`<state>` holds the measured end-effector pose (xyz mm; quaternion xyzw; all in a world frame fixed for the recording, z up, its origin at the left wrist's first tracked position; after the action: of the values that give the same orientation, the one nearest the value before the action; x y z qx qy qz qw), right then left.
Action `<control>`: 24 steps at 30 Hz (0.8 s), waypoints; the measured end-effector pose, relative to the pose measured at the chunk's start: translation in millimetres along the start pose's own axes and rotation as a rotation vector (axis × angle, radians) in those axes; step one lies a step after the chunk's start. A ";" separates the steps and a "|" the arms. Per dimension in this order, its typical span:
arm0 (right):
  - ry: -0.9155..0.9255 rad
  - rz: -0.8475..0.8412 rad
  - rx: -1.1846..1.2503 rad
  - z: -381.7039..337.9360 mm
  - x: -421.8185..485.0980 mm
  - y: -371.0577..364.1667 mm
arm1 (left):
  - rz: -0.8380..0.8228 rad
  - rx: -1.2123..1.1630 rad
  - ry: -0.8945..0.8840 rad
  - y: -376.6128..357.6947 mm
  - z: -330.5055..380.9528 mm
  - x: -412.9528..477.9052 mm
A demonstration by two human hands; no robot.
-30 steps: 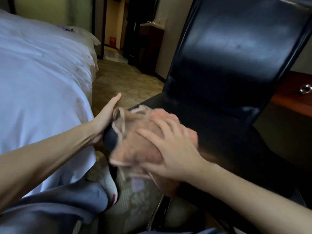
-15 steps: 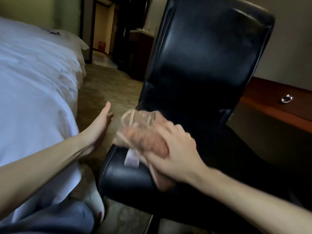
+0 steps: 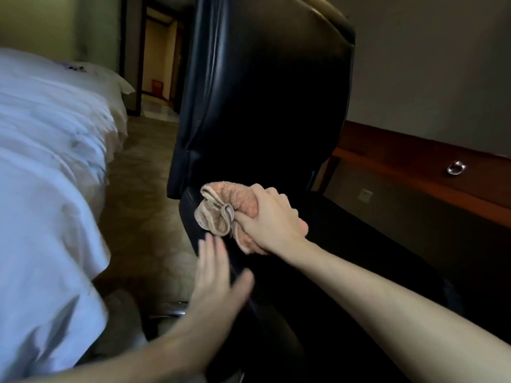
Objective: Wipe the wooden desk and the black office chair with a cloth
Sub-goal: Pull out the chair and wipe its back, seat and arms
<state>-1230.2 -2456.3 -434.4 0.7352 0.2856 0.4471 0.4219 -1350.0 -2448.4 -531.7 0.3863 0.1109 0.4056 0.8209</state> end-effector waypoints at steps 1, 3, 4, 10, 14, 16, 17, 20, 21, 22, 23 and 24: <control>-0.018 -0.004 -0.001 -1.3 11.3 -4.8 | -0.019 0.110 -0.066 -5.9 0.5 -17.5; -0.043 -0.005 0.015 -9.3 32.7 -13.3 | 0.016 0.063 -0.322 2.9 4.9 -39.6; -0.059 0.009 0.033 -10.0 41.8 -13.8 | 0.133 -0.082 -0.432 17.9 5.5 -43.6; -0.044 -0.042 0.188 -18.8 63.7 -15.3 | 0.766 -0.652 -0.161 143.3 -45.3 12.3; -0.017 -0.241 0.104 -28.8 25.6 -7.1 | 0.779 -0.601 -0.090 153.5 -71.1 41.7; 0.041 -0.173 0.058 -35.3 -7.9 3.8 | 0.791 -0.534 -0.186 148.2 -71.5 43.1; 0.070 -0.133 0.070 -40.6 -25.4 9.7 | 0.801 -0.494 -0.225 145.1 -70.7 41.4; 0.197 -0.179 0.248 -67.0 -76.5 24.1 | 0.810 -0.468 -0.247 143.2 -71.1 36.9; 0.255 -0.223 0.312 -78.5 -91.0 27.9 | 0.805 -0.483 -0.229 143.4 -71.5 36.5; 0.303 -0.243 0.362 -88.5 -100.4 32.1 | 0.792 -0.493 -0.207 145.5 -70.9 37.2; 0.336 -0.238 0.415 -95.5 -106.2 36.1 | 0.769 -0.529 -0.173 146.7 -69.6 39.1; 0.348 -0.205 0.490 -98.9 -107.7 42.8 | 0.732 -0.600 -0.140 148.7 -68.0 40.0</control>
<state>-1364.4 -2526.6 -417.6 0.6950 0.5252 0.4392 0.2198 -1444.1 -2325.9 -464.7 0.1722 -0.2102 0.6552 0.7049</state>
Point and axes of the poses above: each hand's wrist, its own x-axis towards the middle knuckle, its own y-axis out of the back of the hand, z = x × y, the point moved 5 cm from there along x, towards the middle knuckle, and after that the axes turned 3 degrees about x, right-handed, at the moved point
